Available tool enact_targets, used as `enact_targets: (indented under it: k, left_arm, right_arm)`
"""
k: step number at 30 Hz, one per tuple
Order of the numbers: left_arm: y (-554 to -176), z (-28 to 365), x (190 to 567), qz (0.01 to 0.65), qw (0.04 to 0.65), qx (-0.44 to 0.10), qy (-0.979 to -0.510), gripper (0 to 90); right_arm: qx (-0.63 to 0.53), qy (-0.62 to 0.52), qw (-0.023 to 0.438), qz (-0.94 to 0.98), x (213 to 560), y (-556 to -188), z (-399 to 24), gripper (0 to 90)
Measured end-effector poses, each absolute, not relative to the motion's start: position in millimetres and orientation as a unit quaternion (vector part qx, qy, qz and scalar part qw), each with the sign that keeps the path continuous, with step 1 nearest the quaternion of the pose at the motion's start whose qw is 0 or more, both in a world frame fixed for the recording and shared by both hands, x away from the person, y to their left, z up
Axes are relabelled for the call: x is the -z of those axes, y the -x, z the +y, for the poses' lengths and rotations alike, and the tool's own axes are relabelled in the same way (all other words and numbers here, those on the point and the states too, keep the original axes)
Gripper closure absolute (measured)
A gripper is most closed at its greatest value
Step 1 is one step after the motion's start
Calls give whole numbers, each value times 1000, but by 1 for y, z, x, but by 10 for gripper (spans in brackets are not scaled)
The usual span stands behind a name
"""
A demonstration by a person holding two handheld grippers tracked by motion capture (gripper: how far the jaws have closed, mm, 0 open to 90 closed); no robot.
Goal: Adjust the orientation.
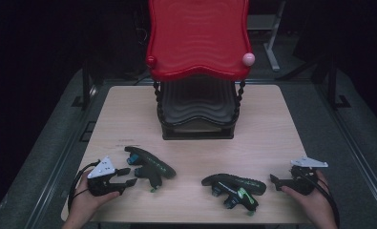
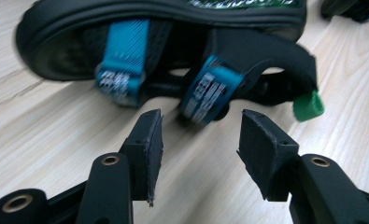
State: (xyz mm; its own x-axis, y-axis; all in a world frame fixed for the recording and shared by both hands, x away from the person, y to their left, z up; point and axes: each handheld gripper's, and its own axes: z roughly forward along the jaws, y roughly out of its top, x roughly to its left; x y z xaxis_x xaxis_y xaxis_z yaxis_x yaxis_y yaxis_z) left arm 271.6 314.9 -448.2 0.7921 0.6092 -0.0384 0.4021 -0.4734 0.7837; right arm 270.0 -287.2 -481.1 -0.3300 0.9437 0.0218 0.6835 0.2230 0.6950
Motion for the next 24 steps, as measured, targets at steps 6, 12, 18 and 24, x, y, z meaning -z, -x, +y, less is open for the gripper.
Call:
enact_targets:
  k: [6,12,18,24]
  left_arm:
    - [-279,306,450,284,416,-119,-856,485]
    - [-284,299,450,267,410,-124,-863,567]
    - [-282,301,446,255,410,-133,-866,660]
    - [-277,310,436,262,437,-137,-850,672]
  right_arm:
    - [-312,-540,209,754,481,-270,-287,3]
    - [-312,-540,209,754,481,-270,-287,3]
    - [-312,-540,209,753,481,-270,-287,3]
    - [-312,-540,209,753,481,-270,-287,3]
